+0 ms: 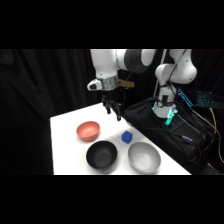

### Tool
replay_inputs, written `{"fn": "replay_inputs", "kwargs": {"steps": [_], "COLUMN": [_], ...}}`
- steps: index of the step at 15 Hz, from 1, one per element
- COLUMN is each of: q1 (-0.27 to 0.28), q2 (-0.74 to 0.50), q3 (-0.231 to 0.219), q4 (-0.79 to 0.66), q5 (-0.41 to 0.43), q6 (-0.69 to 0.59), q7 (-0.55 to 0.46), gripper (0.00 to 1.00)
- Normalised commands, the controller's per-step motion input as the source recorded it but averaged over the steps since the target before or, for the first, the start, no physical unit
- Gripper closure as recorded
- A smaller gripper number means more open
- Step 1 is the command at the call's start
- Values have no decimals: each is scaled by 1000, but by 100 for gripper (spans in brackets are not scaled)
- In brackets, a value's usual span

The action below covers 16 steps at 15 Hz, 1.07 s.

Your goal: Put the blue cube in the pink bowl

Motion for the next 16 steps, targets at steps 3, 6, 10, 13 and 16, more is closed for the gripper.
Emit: {"fn": "replay_inputs", "kwargs": {"steps": [3, 6, 10, 13, 16], "q1": [-5, -9, -4, 24, 54], "q2": [-299, -266, -94, 19, 44], "q3": [11, 3, 3, 35, 59], "q4": [-540, -470, -346, -240, -188], "q5": [-51, -22, -35, -59, -66], "q6": [481, 425, 437, 411, 393], "q7": [-218, -218, -142, -38, 27], "gripper": [0, 0, 0, 0, 0]}}
